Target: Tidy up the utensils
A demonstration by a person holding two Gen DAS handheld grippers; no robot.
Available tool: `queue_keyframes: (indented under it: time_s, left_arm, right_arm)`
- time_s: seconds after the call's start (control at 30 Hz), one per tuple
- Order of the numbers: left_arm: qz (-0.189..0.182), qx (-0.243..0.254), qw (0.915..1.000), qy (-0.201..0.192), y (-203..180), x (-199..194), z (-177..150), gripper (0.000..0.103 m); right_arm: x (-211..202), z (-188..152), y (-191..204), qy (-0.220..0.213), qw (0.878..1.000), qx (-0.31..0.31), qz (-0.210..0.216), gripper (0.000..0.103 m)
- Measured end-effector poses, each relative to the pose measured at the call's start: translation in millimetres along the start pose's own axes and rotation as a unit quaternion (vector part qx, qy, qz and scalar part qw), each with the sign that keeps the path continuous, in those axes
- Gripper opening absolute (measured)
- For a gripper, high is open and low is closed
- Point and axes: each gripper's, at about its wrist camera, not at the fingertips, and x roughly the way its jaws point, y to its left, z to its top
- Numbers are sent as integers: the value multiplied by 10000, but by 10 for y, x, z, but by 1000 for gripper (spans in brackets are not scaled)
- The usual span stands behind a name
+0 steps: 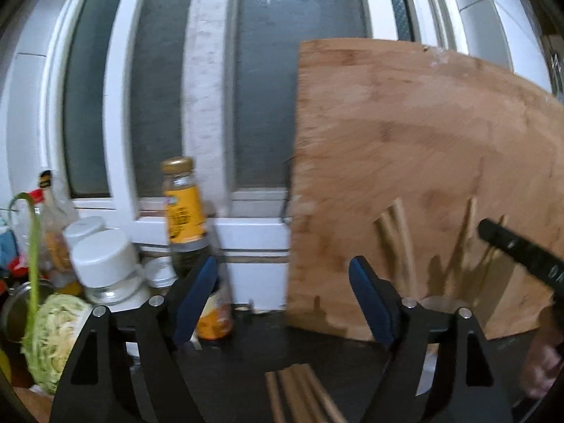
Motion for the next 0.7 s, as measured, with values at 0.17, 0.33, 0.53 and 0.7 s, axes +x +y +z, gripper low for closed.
queue_keyframes:
  time_s: [0.17, 0.33, 0.53, 0.7]
  left_arm:
    - [530, 41, 9984, -206, 203, 28, -143, 85]
    - [654, -221, 9976, 71, 414, 166, -201, 91]
    - [567, -836, 9930, 618, 664, 330, -247, 96]
    - [569, -1029, 9789, 1669, 802, 687, -393, 96]
  right_arm:
    - [26, -86, 147, 130, 9998, -111, 98, 26]
    - [4, -173, 282, -63, 9995, -241, -204, 26]
    - [132, -227, 260, 135, 9992, -231, -282, 30]
    - [175, -269, 290, 190, 9991, -262, -259, 30]
